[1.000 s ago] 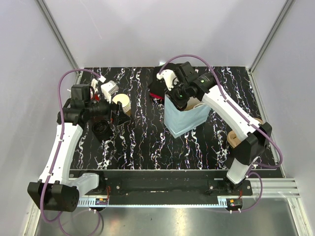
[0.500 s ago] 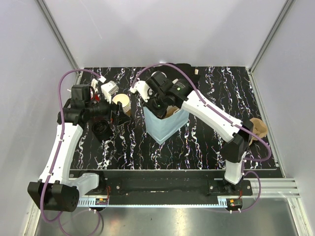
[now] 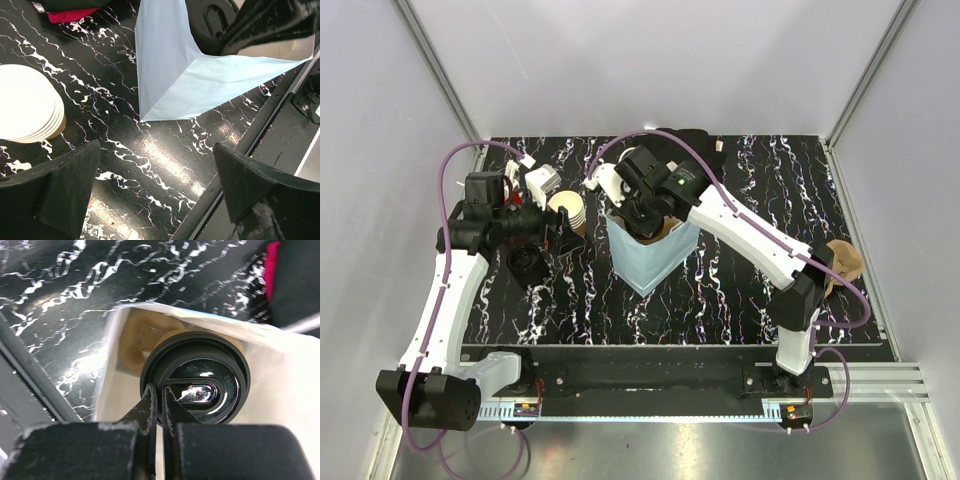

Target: Pack the takeout coffee

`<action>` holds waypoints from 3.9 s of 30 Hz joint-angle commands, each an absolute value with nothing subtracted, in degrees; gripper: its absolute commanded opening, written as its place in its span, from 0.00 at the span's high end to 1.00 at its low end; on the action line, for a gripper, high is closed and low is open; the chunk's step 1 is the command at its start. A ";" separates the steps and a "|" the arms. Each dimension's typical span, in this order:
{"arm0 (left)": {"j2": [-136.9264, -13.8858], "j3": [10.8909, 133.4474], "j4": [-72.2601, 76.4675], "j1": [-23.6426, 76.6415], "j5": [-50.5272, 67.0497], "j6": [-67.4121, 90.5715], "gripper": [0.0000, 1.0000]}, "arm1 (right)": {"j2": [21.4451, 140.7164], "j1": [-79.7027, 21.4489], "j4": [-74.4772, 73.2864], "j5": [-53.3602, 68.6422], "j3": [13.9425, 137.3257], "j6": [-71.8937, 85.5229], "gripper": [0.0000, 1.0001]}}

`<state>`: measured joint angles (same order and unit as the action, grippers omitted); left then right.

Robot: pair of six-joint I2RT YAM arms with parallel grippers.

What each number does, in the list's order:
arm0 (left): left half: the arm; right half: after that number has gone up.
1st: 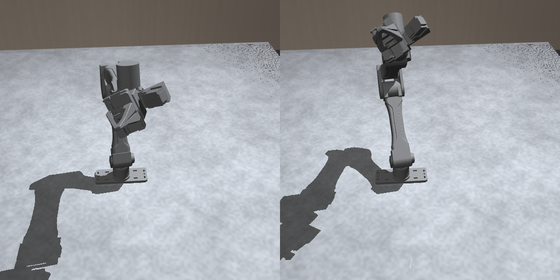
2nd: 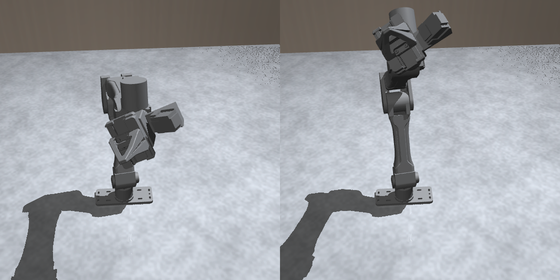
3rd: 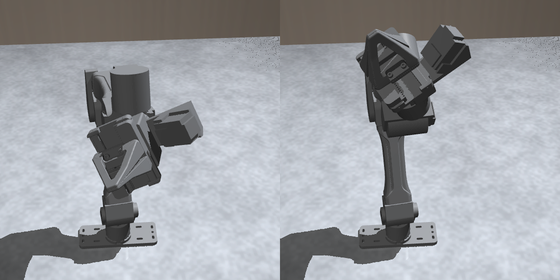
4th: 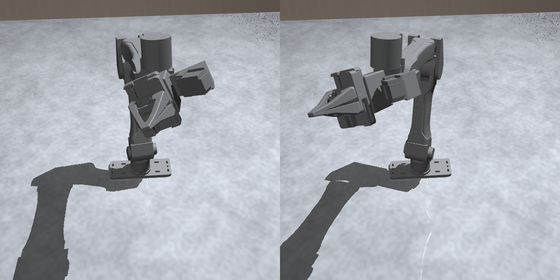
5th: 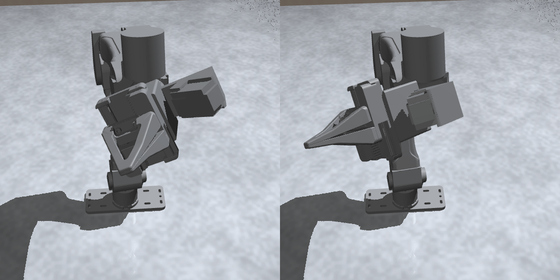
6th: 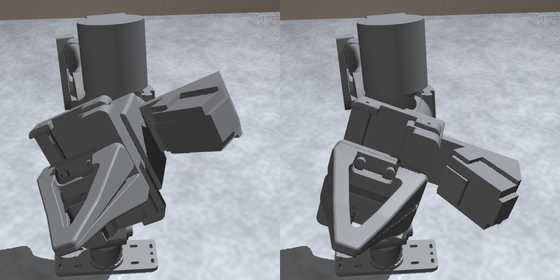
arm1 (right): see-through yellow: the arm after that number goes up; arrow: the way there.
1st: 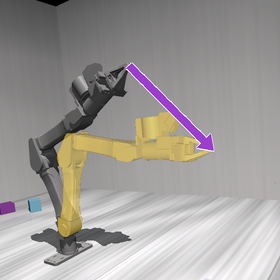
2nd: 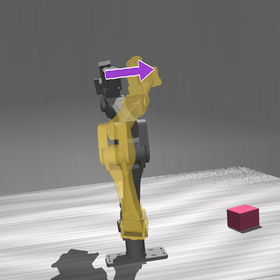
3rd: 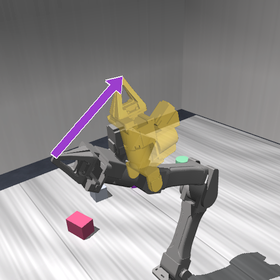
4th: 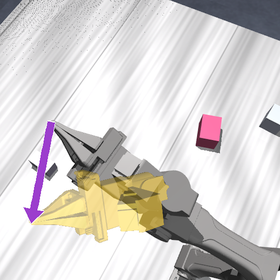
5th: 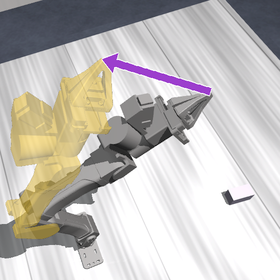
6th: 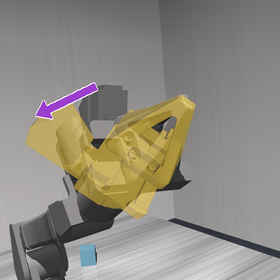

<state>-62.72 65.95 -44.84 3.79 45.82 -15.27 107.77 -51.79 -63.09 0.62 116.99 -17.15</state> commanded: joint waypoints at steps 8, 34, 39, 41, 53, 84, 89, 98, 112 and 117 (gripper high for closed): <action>-61.79 65.48 -41.84 3.87 45.18 -16.00 0.01 | 100.47 -44.84 -62.75 -2.81 119.62 -18.11 1.00; -61.52 65.13 -41.57 3.69 45.53 -15.91 0.01 | 101.07 -38.41 -61.35 4.13 113.83 -18.37 1.00; -61.44 65.13 -41.40 3.69 45.44 -15.91 0.01 | 101.42 -38.32 -60.64 5.10 112.41 -18.46 1.00; -61.44 65.04 -41.40 3.69 45.53 -15.91 0.01 | 101.69 -38.23 -60.21 5.62 111.54 -18.63 1.00; -61.44 64.86 -41.31 3.78 45.53 -16.00 0.01 | 101.25 -37.27 -56.25 7.56 105.91 -19.51 1.00; -61.70 70.48 -41.13 6.41 47.02 -17.57 0.01 | 99.41 -36.83 -53.79 9.76 101.78 -20.04 1.00; -65.21 76.80 -36.66 7.91 46.06 -15.12 0.01 | 99.14 -36.83 -53.79 9.58 101.69 -20.13 1.00; -75.40 80.68 -29.98 17.13 37.36 -10.90 0.01 | 99.58 -36.83 -53.70 9.49 101.78 -20.30 1.00; -82.26 82.62 -25.58 23.55 29.28 -8.18 0.01 | 99.32 -36.83 -53.79 9.84 101.78 -20.30 1.00; -83.67 82.97 -24.44 24.08 26.19 -6.59 0.05 | 99.23 -36.83 -53.79 10.02 101.34 -20.48 1.00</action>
